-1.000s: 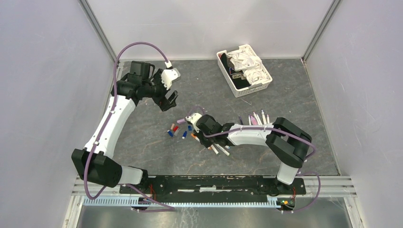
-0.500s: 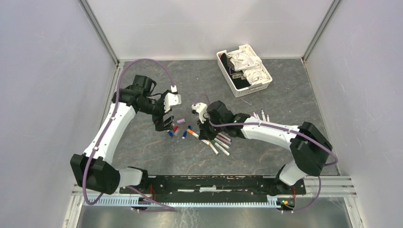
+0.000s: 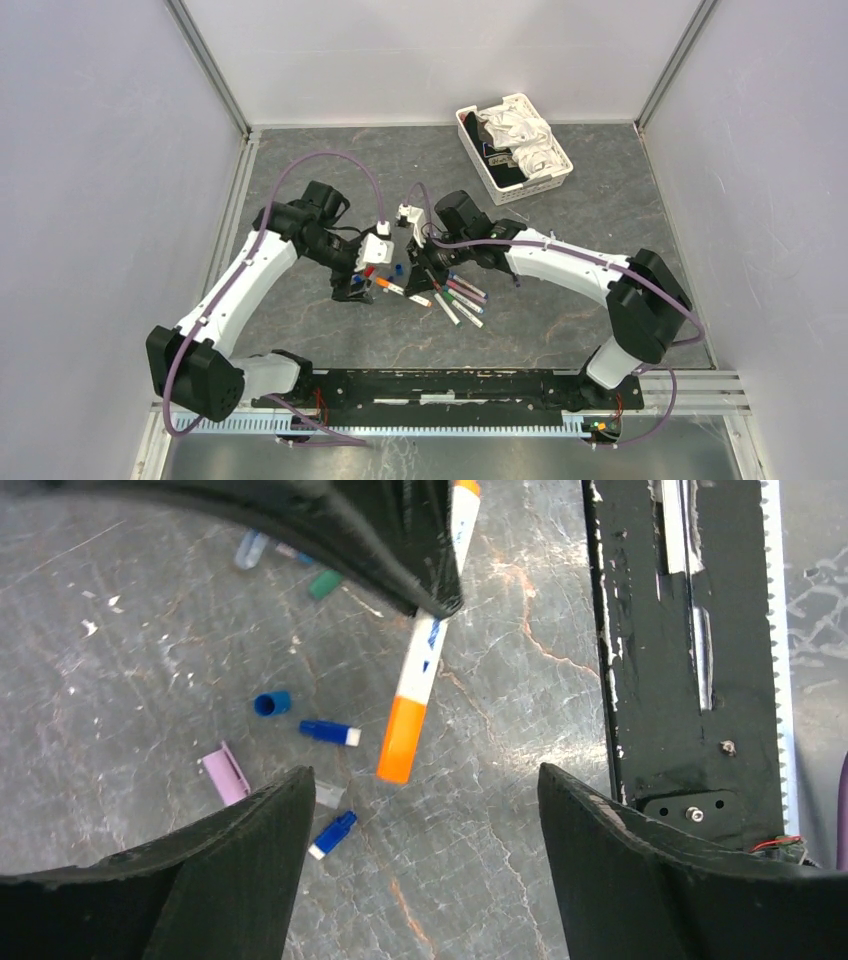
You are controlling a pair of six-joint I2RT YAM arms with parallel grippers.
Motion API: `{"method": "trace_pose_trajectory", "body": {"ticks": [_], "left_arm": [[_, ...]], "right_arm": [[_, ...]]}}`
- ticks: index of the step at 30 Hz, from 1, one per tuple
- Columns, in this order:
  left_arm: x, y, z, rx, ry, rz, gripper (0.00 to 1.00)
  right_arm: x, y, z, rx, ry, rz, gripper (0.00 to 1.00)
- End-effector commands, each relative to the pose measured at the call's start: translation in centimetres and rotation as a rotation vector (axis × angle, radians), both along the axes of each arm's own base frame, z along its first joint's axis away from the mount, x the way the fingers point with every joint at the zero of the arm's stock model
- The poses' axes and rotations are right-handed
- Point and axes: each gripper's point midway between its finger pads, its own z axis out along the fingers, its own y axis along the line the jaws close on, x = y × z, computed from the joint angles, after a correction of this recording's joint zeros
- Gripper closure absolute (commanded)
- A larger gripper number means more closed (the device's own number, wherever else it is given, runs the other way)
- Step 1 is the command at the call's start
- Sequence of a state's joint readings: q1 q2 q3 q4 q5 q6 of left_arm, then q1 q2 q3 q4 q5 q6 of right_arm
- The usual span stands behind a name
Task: Open the pen caps
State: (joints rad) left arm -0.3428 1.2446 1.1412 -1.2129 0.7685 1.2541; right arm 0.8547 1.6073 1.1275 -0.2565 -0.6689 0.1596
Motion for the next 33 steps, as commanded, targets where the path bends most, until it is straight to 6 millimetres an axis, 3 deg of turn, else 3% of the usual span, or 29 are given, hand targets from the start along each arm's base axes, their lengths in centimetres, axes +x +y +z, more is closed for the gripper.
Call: {"method": "trace_pose_trajectory", "body": {"ticks": [1,12,18,20,21,22,23,26,28,31,33], "left_arm": [[-0.6,-1.4,-0.6,0.001,-0.054,-0.077,0.16],[0.1,-1.7,-2.2,0.095,-0.119,-0.092,0.57],[0.1,-1.7,-2.5,0.114,-0.133,-0.101,0.64],[0.0,-1.8,-2.5,0.117,-0.135,-0.105,0.77],[0.1,-1.8,-2.5,0.119,-0.137,-0.105,0.84],[0.1,-1.9,-2.4,0.118,-0.139,-0.105,0.94],[0.1,-2.0,-2.2,0.115,-0.139,-0.105,0.98],[0.1,-2.3,-1.8,0.099,-0.136,-0.104,0.98],[0.2,-2.6,-1.5,0.089,-0.134,-0.103,0.98],[0.1,-2.8,-1.2,0.079,-0.134,-0.102,0.98],[0.0,-2.6,-1.2,0.084,-0.135,-0.107,0.98]], "right_arm": [[-0.7,1.6,2.4,0.097,0.050,0.098,1.00],[-0.8,1.9,3.0,0.129,0.083,0.122,1.00],[-1.2,1.9,2.8,0.136,0.109,0.144,1.00],[-1.3,1.8,2.6,0.133,0.112,0.145,1.00],[-1.3,1.8,2.3,0.128,0.117,0.142,0.96],[-1.3,1.8,2.1,0.123,0.122,0.138,0.84],[-1.2,1.9,1.9,0.123,0.129,0.130,0.75],[-1.4,2.7,1.8,0.165,0.179,0.106,0.62],[-1.4,3.4,2.2,0.203,0.202,0.099,0.60],[-1.3,4.2,2.9,0.254,0.226,0.100,0.61],[-1.3,4.4,3.0,0.261,0.237,0.103,0.70]]}}
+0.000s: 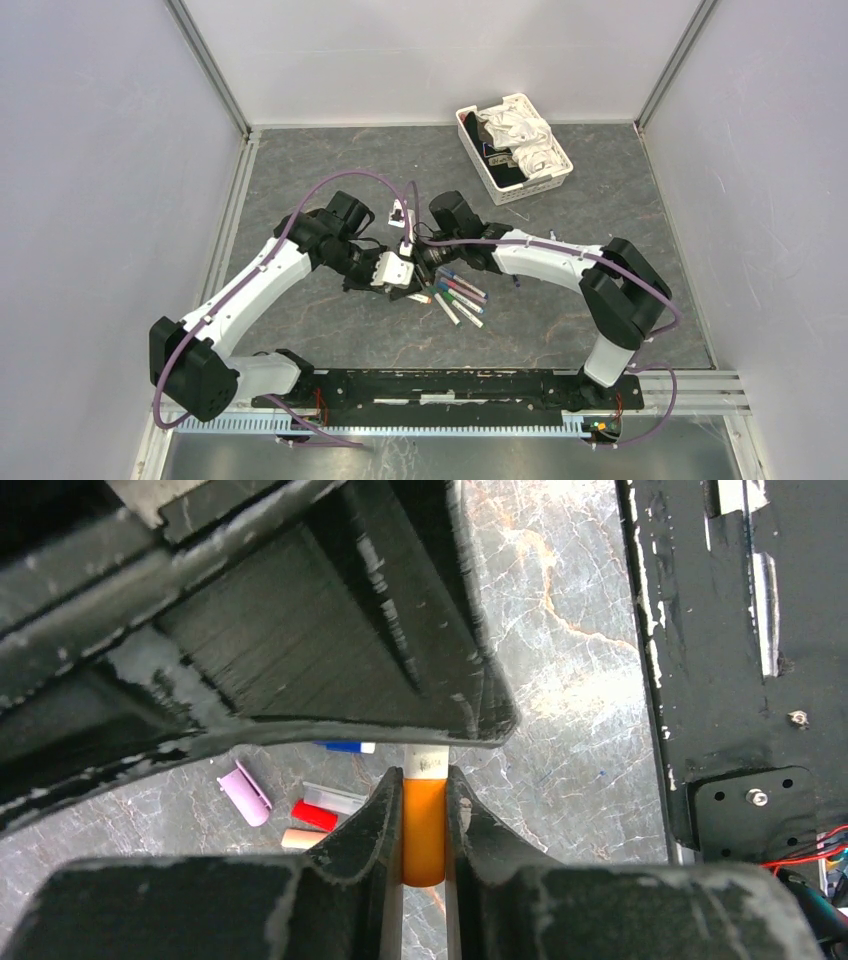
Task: Open the pen caps
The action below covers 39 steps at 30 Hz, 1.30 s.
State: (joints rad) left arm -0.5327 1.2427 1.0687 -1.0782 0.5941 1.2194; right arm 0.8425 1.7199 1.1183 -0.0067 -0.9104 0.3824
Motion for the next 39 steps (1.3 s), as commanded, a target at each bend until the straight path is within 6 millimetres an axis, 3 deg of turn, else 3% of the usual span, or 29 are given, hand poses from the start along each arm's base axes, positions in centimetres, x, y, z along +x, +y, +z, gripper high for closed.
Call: {"method": "trace_pose_trajectory", "body": {"ticks": [1,3,6,10,15,19,21,24,27,32,33,36,39], "left_arm": [[0.4,-0.8,1.6,-0.039,-0.028,0.000,0.98],[0.4,-0.5,1.3,-0.024,-0.033,-0.006,0.98],[0.9,0.2,0.5,0.025,-0.052,-0.009,0.98],[3.1,2.5,-0.3,0.124,-0.127,0.013,0.98],[6.7,5.8,0.2,0.158,-0.169,0.090,0.98],[7.8,6.6,-0.3,0.147,-0.167,0.136,0.98],[7.6,5.9,-0.8,0.109,-0.151,0.149,0.98],[7.6,4.4,-1.8,0.022,-0.104,0.211,0.98],[8.7,3.7,-3.9,-0.006,-0.097,0.282,0.98],[10.6,4.1,-7.1,0.040,-0.077,0.392,0.96],[11.0,4.1,-7.5,0.049,-0.072,0.411,0.93],[11.7,4.0,-8.3,0.070,-0.044,0.446,0.69],[11.7,3.8,-8.3,0.065,-0.030,0.451,0.58]], "right_arm": [[0.1,1.5,2.2,0.106,0.016,0.017,0.79],[0.1,1.0,1.8,0.089,0.007,0.016,1.00],[0.0,-0.8,0.3,0.030,0.008,0.003,1.00],[-0.8,-3.8,-2.1,-0.072,0.004,-0.012,1.00],[-1.4,-6.7,-3.4,-0.123,0.004,-0.048,1.00],[-1.1,-7.8,-3.6,-0.142,-0.010,-0.066,1.00],[-0.1,-8.3,-3.4,-0.157,-0.037,-0.096,1.00],[3.3,-10.4,-3.3,-0.221,-0.110,-0.232,1.00],[8.1,-14.4,-4.0,-0.342,-0.187,-0.478,1.00],[12.7,-22.9,-5.6,-0.502,-0.251,-0.835,1.00],[13.2,-24.2,-5.9,-0.524,-0.259,-0.882,1.00],[14.4,-26.9,-6.6,-0.556,-0.276,-1.001,1.00],[15.5,-28.1,-7.3,-0.587,-0.291,-1.052,1.00]]}}
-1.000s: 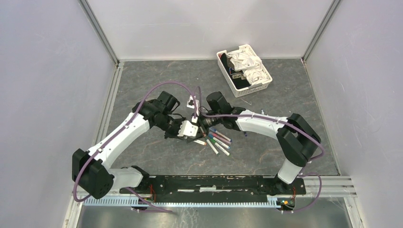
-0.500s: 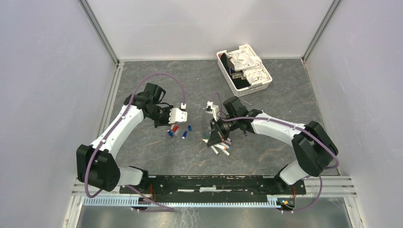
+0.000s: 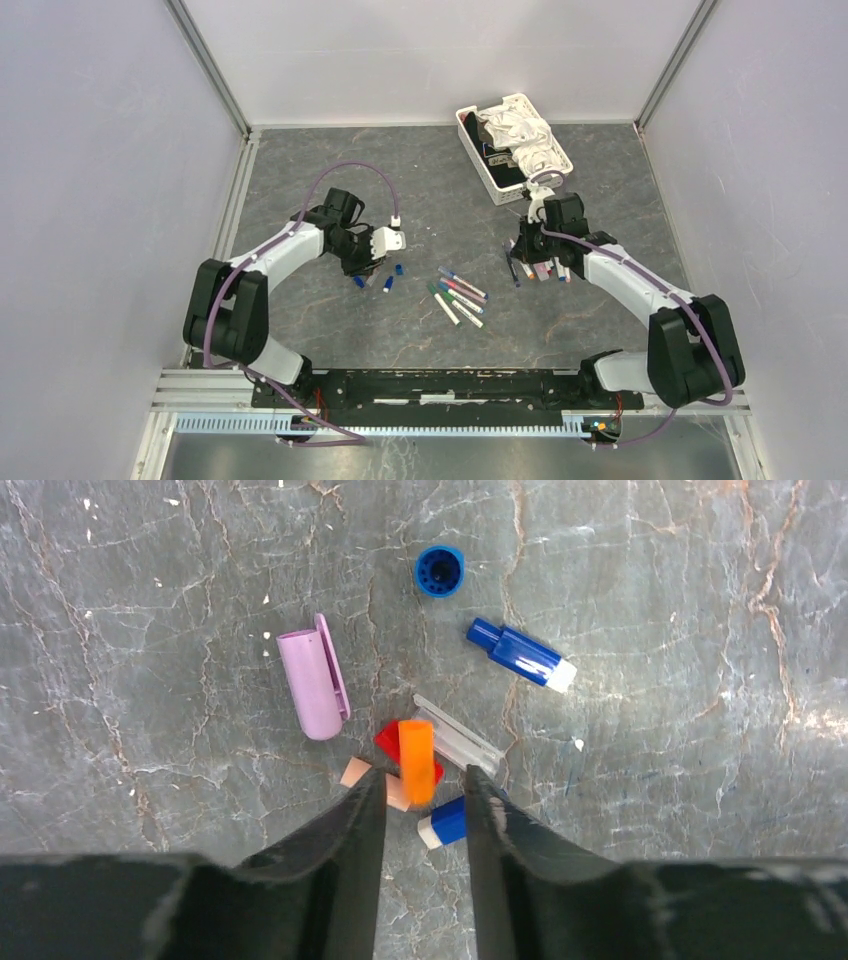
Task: Open the pen caps
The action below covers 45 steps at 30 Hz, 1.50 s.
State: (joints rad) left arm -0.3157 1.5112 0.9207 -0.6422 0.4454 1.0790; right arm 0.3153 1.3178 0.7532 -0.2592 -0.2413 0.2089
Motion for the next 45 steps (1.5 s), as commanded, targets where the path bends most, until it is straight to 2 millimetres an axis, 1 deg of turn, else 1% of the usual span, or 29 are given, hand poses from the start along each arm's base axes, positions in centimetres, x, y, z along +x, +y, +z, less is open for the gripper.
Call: {"method": "trace_pose_trajectory", "body": {"ticks": [1,3,4,6,7,8,9,10,13,15,18,21,23,25,28,31,34,36,38,40,43,45], "left_arm": [[2.0,-1.1,1.6,-0.047,-0.047,0.064,0.53],[1.8,-1.3,2.3,-0.062,-0.045,0.057,0.45],[1.7,-1.4,2.8,-0.071,-0.043,0.052,0.44],[1.4,-1.8,4.1,-0.097,-0.042,0.043,0.34],[1.4,-2.1,4.8,-0.112,-0.042,0.042,0.33],[1.5,-2.4,5.8,-0.134,-0.047,0.042,0.25],[1.4,-2.6,6.3,-0.143,-0.043,0.045,0.19],[1.7,-2.9,7.4,-0.161,-0.050,0.051,0.14],[1.8,-3.2,9.7,-0.192,-0.049,0.076,0.10],[1.7,-3.5,11.0,-0.213,-0.045,0.084,0.08],[1.4,-3.7,12.3,-0.229,-0.036,0.091,0.05],[1.3,-3.6,13.1,-0.234,-0.048,0.090,0.04],[1.3,-3.6,13.3,-0.235,-0.054,0.092,0.04],[1.3,-3.5,13.4,-0.234,-0.057,0.096,0.04],[1.4,-3.5,13.6,-0.233,-0.061,0.107,0.00],[1.7,-3.6,14.3,-0.246,-0.075,0.125,0.00],[1.9,-3.6,15.0,-0.256,-0.093,0.127,0.00],[1.9,-3.6,15.3,-0.257,-0.098,0.125,0.00],[1.9,-3.6,15.4,-0.256,-0.100,0.123,0.00],[1.7,-3.5,15.5,-0.253,-0.099,0.119,0.00],[1.8,-3.5,15.9,-0.256,-0.103,0.122,0.00],[2.0,-3.5,16.6,-0.262,-0.116,0.132,0.00]], "right_arm": [[2.8,-2.4,-0.1,-0.080,-0.087,-0.127,1.00],[3.5,-2.6,-0.5,-0.095,-0.095,-0.142,1.00],[3.7,-2.5,-0.9,-0.098,-0.086,-0.145,1.00],[4.2,-2.3,-1.4,-0.097,-0.073,-0.143,1.00],[4.4,-2.1,-1.7,-0.094,-0.068,-0.145,0.99],[4.6,-1.9,-2.0,-0.087,-0.067,-0.142,0.98],[4.6,-1.7,-2.2,-0.081,-0.058,-0.139,0.98],[4.7,-1.4,-2.4,-0.071,-0.053,-0.134,0.97],[5.0,-0.6,-2.1,-0.059,-0.068,-0.124,0.95],[5.1,0.3,-1.7,-0.062,-0.083,-0.108,0.94],[5.1,1.4,-1.6,-0.066,-0.087,-0.083,0.93],[4.7,2.7,-2.2,-0.065,-0.074,-0.054,0.93],[4.5,3.1,-2.7,-0.072,-0.061,-0.046,0.92],[4.3,3.1,-3.5,-0.087,-0.043,-0.049,0.87],[4.1,2.5,-4.9,-0.130,-0.016,-0.055,0.82],[3.6,1.9,-6.2,-0.182,0.009,-0.055,0.74],[3.2,1.3,-6.7,-0.219,0.011,-0.061,0.65],[2.9,1.3,-6.8,-0.225,0.012,-0.054,0.61],[2.7,1.1,-6.8,-0.231,0.010,-0.057,0.59],[2.6,1.0,-6.3,-0.227,-0.004,-0.060,0.59],[2.7,1.7,-4.5,-0.204,-0.054,-0.054,0.59],[2.6,2.5,-2.8,-0.199,-0.095,-0.038,0.59]]}}
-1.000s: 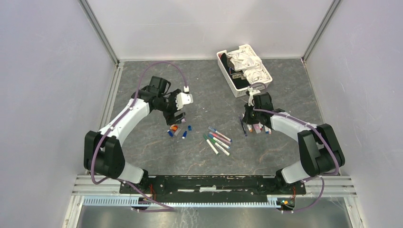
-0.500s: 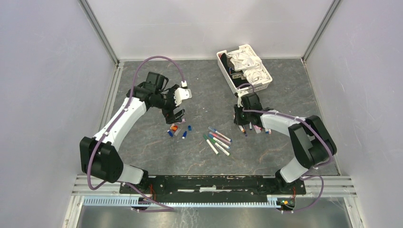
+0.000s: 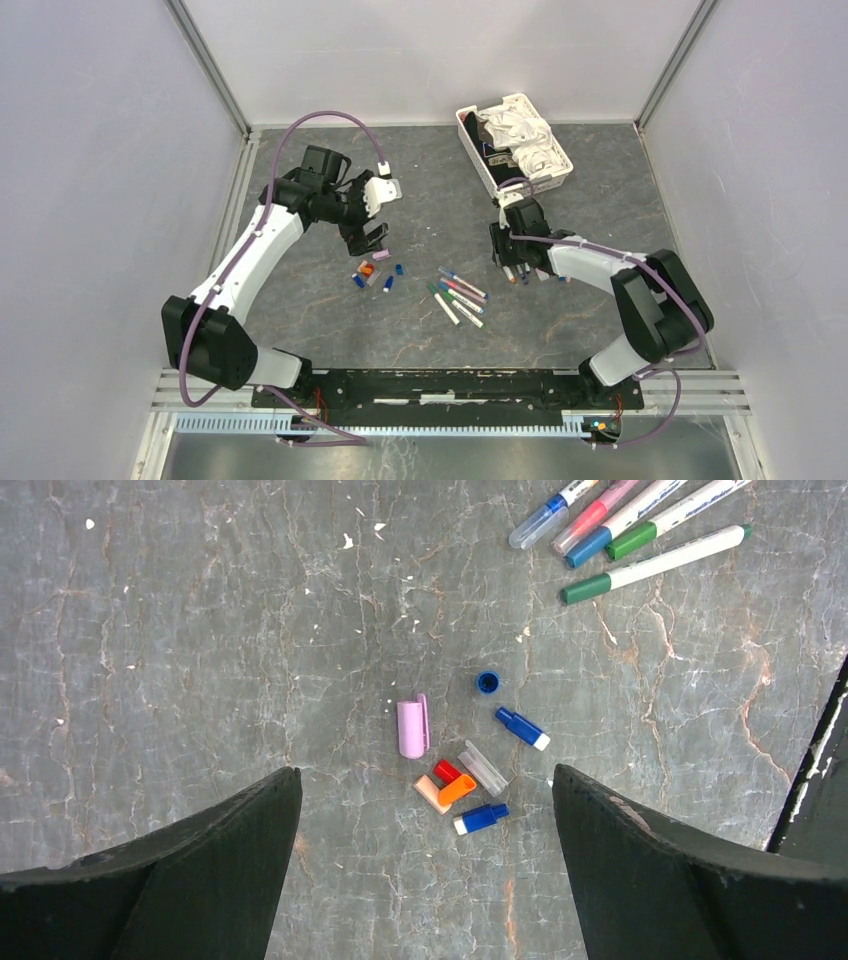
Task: Open the pen caps
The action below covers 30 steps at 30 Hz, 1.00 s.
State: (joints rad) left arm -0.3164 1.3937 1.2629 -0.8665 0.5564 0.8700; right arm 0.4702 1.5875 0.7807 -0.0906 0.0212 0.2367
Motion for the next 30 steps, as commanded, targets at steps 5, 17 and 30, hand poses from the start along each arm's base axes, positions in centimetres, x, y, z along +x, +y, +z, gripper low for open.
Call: {"method": "trace_pose_trajectory", "body": {"ticks": [5,17,30], "left_arm": [[1.5,0.1,5.8,-0.043,-0.102,0.103,0.00],[1.1,0.2,7.5,-0.051,-0.128,0.087,0.00],[0.9,0.6,6.7,-0.027,-0.105,0.089,0.00]], "right_arm": [[-1.6,4.2,6.3,0.028,-0.158,0.129,0.58],[-11.1,13.4,4.5,0.076,-0.077,0.444,0.65],[-12.9,14.8,1.1,-0.028,-0.015,0.498,0.70]]}}
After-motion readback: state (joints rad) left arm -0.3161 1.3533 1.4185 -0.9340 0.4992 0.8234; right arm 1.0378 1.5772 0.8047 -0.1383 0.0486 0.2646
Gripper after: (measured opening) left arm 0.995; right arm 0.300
